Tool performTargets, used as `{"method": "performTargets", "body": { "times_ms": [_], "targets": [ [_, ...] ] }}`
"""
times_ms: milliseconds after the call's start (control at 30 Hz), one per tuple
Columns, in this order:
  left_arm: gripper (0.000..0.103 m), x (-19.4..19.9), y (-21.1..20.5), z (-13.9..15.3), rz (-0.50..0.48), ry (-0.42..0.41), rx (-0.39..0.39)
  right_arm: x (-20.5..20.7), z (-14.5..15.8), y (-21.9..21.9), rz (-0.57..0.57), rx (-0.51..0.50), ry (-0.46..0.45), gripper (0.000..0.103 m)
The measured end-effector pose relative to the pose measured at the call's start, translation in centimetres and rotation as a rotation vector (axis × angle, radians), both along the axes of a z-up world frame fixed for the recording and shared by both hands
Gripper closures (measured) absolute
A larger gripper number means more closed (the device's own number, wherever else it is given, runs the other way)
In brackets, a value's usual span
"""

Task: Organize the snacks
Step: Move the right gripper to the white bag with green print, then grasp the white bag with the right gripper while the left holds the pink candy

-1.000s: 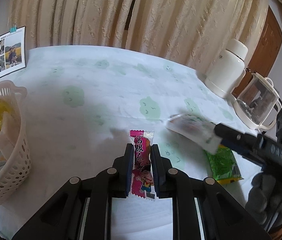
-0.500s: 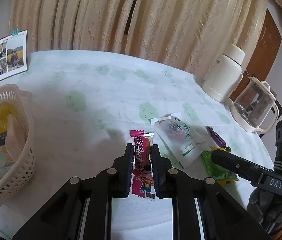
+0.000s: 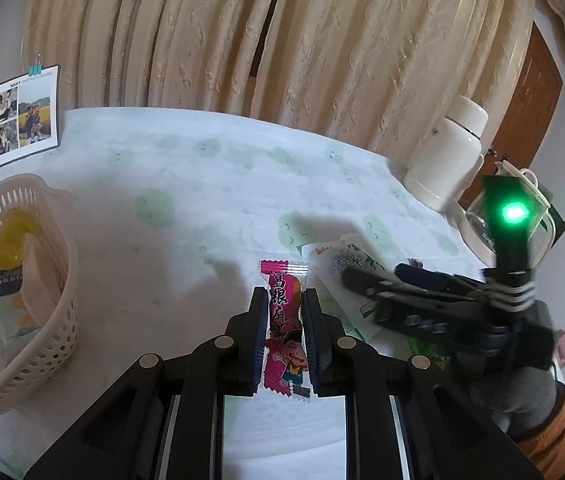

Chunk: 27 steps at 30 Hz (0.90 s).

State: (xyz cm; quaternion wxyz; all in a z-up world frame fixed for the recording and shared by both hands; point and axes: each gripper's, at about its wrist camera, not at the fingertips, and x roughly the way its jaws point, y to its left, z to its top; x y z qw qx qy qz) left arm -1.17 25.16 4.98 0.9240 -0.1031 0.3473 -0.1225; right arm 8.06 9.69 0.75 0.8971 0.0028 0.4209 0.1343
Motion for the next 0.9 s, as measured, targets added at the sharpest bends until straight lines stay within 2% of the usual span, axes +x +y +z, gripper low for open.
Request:
{"method": "performTargets", "body": {
  "times_ms": [133,267,367,433,533,700,900],
  "targets": [
    [0.085,-0.1,0.2,0.2,0.0,-0.004,-0.007,0.3,-0.8,1.0,0.022,-0.072,0.015,0.025],
    [0.085,-0.2,0.3,0.4,0.0,-0.008,-0.012,0.2,-1.0,1.3,0.031,-0.097,0.01,0.024],
    [0.085,-0.3,0.4,0.5,-0.002,-0.012,-0.013,0.1,-1.0,1.4,0.026,-0.116,0.0,0.033],
    [0.085,-0.3,0.4,0.5,-0.001,-0.014,-0.014,-0.1,-0.9,1.6,0.033,-0.124,-0.008,0.047],
    [0.085,-0.3,0.5,0.5,0.003,-0.014,-0.018,-0.4,-0.8,1.8,0.043,-0.127,-0.016,0.056],
    [0.085,-0.3,0.6,0.6,0.008,-0.018,-0.022,-0.4,-0.6,1.5,0.029,-0.089,-0.015,0.063],
    [0.085,-0.6,0.7,1.0,0.02,-0.04,-0.016,-0.7,-0.1,0.8,0.006,-0.015,-0.019,0.065]
  ]
}}
